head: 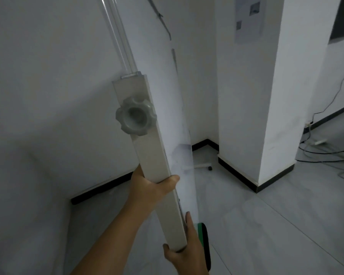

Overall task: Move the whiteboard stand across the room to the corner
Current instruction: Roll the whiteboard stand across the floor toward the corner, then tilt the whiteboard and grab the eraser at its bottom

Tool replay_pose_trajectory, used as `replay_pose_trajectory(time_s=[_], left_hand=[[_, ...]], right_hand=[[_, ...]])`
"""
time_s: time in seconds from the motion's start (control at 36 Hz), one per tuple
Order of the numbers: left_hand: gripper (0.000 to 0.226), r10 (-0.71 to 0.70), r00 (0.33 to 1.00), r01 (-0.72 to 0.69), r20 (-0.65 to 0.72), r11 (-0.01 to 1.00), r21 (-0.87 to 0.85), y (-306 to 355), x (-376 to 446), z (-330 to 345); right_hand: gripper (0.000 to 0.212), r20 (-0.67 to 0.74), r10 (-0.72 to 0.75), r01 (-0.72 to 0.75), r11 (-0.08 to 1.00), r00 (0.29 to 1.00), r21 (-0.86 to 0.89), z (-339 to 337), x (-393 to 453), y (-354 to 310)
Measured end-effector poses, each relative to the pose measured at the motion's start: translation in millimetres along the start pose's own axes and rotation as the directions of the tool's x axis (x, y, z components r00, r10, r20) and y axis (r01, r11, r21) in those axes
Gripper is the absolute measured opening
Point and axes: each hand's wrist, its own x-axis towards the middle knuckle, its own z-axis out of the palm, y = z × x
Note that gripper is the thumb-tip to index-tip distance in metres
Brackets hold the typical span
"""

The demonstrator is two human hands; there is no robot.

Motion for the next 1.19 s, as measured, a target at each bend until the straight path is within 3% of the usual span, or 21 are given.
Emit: replay_pose_trajectory(time_s=[0.19,0.44,0.64,0.94,1.08,1.19], left_hand=[[0.021,0.082,0.994,-0.081,-0.078,0.997,0.01,-26.6,44.6,-30.6],[0.023,0.232,0.972,-0.235,0.046,0.967,0.093,-33.6,50.7,-47.0],[0.021,0.298,0.95,-0.305,0.092,0.949,0.076,-45.2,69.6,-87.8],[0.013,0.096,0.987,-0.084,0.13,0.992,-0.09,-86.0,125.9,-227.1],[0.059,0.022,0.999,-0.019,0.047,0.998,-0.064,-120.2,122.1,-282.1],[0.055,-0.163,0.986,0.161,0.037,0.986,0.036,-173.2,97.9,-311.8]], right_hand=[[0.111,0.108,-0.121,0.11,0.989,0.987,0.099,41.4,36.4,19.0],[0.118,0.193,0.115,-0.127,0.991,0.974,0.051,55.8,37.4,84.3],[0.117,0.163,0.163,-0.174,0.983,0.973,0.053,107.0,44.4,74.7],[0.113,0.08,0.094,-0.106,0.982,0.992,0.158,262.8,69.1,28.7],[0.115,0.034,0.086,-0.091,0.98,0.996,0.175,329.0,77.1,11.9],[0.116,0.013,0.073,-0.074,0.984,0.997,0.165,367.5,82.3,1.9]])
